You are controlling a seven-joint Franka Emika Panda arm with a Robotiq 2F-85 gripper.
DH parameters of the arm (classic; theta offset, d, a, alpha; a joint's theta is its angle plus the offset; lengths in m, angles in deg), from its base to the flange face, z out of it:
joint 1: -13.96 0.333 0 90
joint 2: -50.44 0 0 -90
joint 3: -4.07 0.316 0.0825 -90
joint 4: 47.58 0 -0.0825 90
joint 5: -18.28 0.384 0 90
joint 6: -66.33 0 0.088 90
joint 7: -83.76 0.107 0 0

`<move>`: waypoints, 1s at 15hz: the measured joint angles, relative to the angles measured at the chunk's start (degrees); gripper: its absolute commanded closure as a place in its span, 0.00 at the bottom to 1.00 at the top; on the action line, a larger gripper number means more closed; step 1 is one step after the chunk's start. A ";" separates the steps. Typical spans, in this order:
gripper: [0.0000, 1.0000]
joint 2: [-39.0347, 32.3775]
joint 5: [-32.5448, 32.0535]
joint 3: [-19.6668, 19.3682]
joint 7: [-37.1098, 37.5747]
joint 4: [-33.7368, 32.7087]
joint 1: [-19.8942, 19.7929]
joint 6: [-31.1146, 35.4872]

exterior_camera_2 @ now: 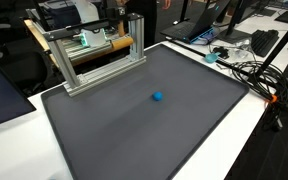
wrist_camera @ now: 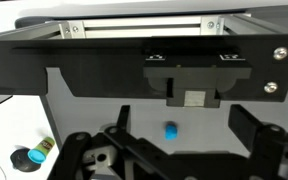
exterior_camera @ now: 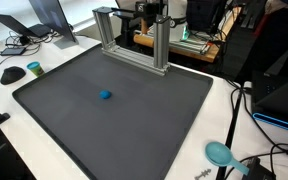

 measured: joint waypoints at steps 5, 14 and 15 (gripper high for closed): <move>0.00 -0.95 0.17 -1.10 -0.33 0.00 0.58 0.00; 0.00 -1.01 0.06 -0.91 -0.28 0.95 0.72 -0.12; 0.00 -1.03 0.07 -0.91 -0.28 0.98 0.89 -0.12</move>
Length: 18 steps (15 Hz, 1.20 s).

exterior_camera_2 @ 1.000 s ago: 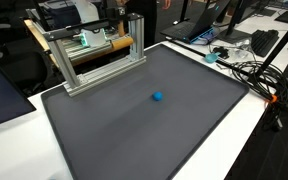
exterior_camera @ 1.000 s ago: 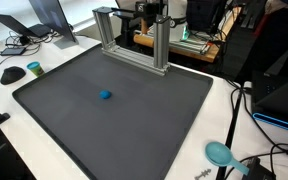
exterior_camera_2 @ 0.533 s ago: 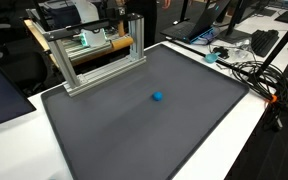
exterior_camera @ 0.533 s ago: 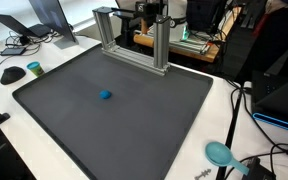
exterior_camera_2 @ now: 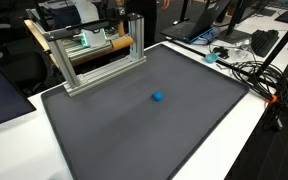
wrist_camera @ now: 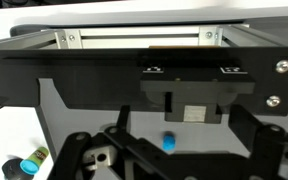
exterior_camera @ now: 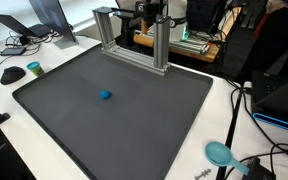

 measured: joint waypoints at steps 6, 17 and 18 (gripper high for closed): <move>0.00 -0.22 0.00 0.21 0.00 0.40 1.11 0.03; 0.00 -3.63 0.08 -0.24 -0.03 1.35 1.20 2.14; 0.00 -3.90 0.08 -0.33 -0.05 1.35 1.21 2.32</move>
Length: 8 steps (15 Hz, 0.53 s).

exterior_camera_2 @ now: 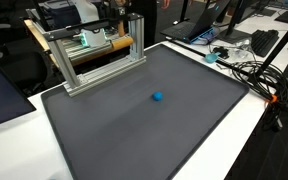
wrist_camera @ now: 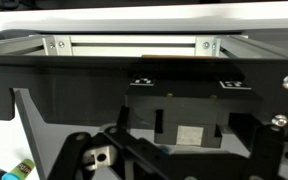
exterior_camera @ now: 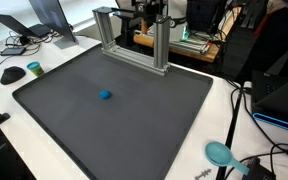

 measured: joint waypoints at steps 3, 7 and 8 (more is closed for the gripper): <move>0.00 -0.54 0.09 -0.28 -0.18 0.00 0.03 0.35; 0.31 -0.77 0.26 -0.55 -0.22 0.00 0.05 0.38; 0.37 -0.77 0.30 -0.62 -0.22 0.00 0.05 0.38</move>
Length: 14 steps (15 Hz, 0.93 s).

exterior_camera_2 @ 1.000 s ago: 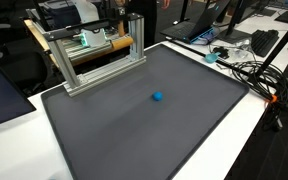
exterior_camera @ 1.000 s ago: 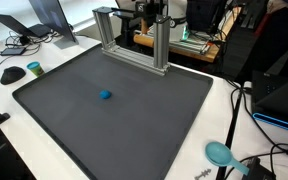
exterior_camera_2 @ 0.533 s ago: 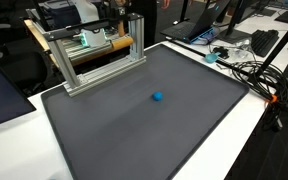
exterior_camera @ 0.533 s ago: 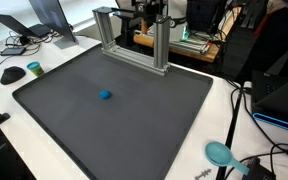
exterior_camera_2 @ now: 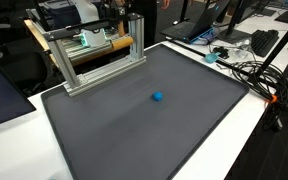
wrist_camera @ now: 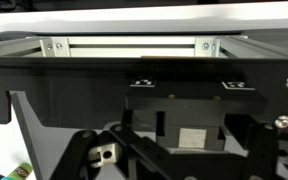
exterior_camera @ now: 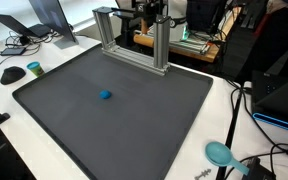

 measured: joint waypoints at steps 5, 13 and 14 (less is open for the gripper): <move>0.64 0.04 1.05 -0.11 0.00 -0.17 0.50 -0.04; 0.32 0.04 1.06 -0.18 0.00 -0.11 0.49 -0.11; 0.26 0.04 1.08 -0.28 0.00 -0.08 0.49 -0.12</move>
